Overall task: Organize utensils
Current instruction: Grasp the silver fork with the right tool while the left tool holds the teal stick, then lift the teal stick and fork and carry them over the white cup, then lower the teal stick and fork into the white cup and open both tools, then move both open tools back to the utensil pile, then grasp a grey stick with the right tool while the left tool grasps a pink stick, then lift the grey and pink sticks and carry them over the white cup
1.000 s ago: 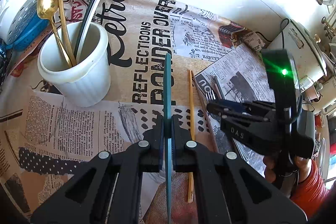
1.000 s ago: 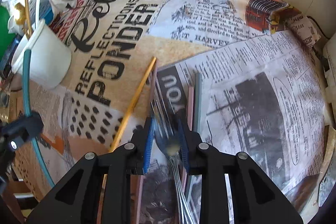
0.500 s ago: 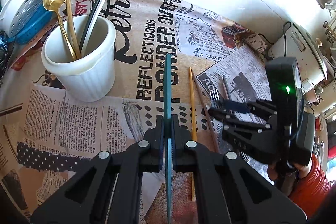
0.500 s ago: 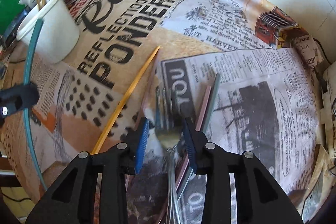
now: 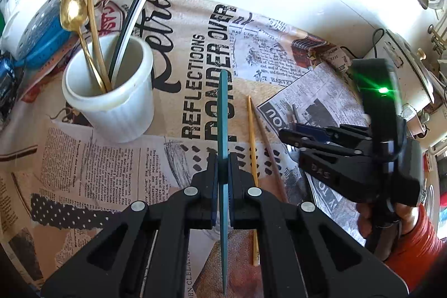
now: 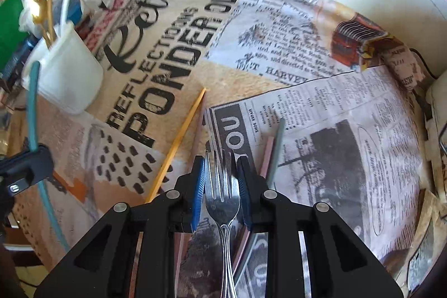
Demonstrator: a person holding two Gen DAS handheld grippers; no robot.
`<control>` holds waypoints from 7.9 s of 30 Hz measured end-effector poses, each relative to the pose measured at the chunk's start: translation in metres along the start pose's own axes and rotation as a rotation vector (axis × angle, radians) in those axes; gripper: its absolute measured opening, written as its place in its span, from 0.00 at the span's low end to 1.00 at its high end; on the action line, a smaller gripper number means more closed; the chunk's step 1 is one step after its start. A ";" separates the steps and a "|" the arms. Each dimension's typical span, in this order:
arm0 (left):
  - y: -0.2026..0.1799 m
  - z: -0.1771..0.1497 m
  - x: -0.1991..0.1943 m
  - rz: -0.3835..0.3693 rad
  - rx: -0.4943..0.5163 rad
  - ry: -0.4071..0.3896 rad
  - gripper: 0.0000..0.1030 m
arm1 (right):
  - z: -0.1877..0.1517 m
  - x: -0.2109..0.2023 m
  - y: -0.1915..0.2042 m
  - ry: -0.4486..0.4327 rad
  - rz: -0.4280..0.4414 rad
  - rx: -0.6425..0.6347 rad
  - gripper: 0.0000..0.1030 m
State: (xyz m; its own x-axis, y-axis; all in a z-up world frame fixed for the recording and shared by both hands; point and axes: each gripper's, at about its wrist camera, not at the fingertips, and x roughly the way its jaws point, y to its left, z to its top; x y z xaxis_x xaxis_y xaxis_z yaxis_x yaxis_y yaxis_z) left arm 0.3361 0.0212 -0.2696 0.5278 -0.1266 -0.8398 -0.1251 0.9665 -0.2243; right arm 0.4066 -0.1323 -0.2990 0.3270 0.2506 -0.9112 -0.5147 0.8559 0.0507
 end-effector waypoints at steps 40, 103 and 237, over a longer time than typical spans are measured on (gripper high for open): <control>0.021 0.061 -0.110 -0.026 0.051 -0.307 0.04 | 0.044 -0.168 0.038 -0.402 0.111 0.052 0.20; 0.105 0.091 -0.110 0.055 -0.018 -0.295 0.26 | 0.098 -0.122 0.119 -0.312 0.109 -0.038 0.34; -0.134 0.028 0.019 -0.114 0.181 0.029 0.04 | -0.048 -0.128 -0.103 -0.236 0.105 0.291 0.06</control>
State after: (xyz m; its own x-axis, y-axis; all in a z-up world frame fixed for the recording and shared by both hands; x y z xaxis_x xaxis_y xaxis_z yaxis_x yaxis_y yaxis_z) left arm 0.3862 -0.1048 -0.2418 0.5054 -0.2416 -0.8284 0.0890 0.9695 -0.2284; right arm 0.3796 -0.2744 -0.2073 0.4753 0.4120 -0.7774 -0.3200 0.9040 0.2835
